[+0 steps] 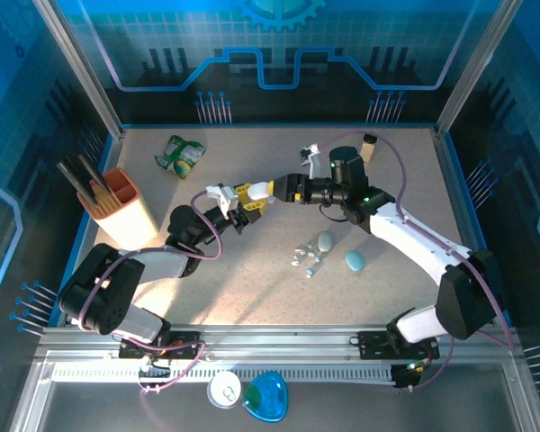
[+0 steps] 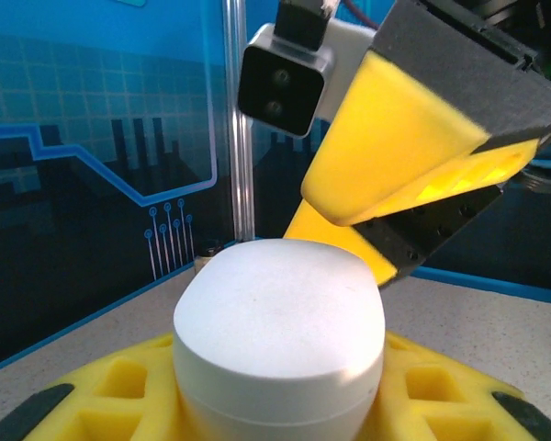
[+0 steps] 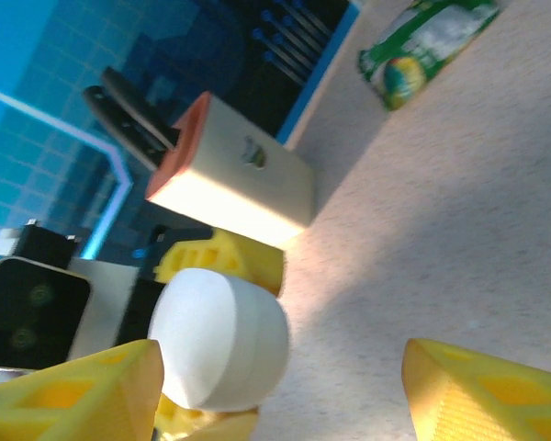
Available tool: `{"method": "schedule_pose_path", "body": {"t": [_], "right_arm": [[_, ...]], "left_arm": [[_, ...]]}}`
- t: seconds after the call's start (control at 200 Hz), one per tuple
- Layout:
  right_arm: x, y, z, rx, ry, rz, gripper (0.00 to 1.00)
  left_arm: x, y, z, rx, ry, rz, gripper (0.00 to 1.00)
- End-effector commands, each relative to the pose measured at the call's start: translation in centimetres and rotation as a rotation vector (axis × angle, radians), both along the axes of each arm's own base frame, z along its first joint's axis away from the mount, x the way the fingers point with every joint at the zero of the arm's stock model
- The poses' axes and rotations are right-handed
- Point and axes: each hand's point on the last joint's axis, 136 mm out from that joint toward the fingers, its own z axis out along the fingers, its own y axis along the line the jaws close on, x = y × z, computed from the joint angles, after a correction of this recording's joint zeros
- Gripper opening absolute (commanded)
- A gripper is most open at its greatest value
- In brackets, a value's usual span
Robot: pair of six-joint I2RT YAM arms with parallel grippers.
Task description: Insert wireless bluetooth earbuds into charging case
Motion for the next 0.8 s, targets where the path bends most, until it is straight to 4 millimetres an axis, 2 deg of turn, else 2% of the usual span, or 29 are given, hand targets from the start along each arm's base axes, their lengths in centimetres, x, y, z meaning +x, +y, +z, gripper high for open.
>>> {"method": "schedule_pose_path", "body": {"t": [0.0,0.055,0.26,0.395,0.49,0.55,0.64,0.715,0.795], "right_arm": [[-0.8,1.5,2.0,0.146,0.036,0.096,0.69],[-0.8,1.7,1.3,0.146,0.071,0.102,0.66],[-1.0,3.3,1.2,0.205,0.116,0.149,0.55],[-0.7,3.4,0.8,0.217,0.139,0.142,0.39],[-0.1,3.0,0.5,0.211,0.143,0.107,0.26],[0.3,2.6,0.2,0.206,0.141,0.083,0.21],[0.9,1.9,-0.4,0.194,0.140,0.045,0.17],[1.5,0.9,-1.4,0.167,0.133,0.001,0.17],[2.4,-0.8,-3.6,0.111,0.139,-0.068,0.16]], "left_arm": [[-0.5,-0.6,2.0,-0.040,-0.060,-0.047,0.32],[-0.4,-0.6,2.0,-0.039,-0.062,-0.046,0.32],[0.3,-0.7,2.1,-0.029,-0.080,-0.032,0.32],[0.6,-0.9,2.0,-0.024,-0.084,-0.032,0.32],[0.5,-0.9,1.9,-0.018,-0.090,-0.030,0.33],[0.5,-0.9,1.7,-0.014,-0.089,-0.027,0.33],[0.3,-0.7,1.4,-0.006,-0.089,-0.021,0.45],[0.2,-0.6,0.8,0.014,-0.078,-0.016,0.62],[0.0,-0.6,-0.4,0.060,-0.046,-0.016,0.80]]}}
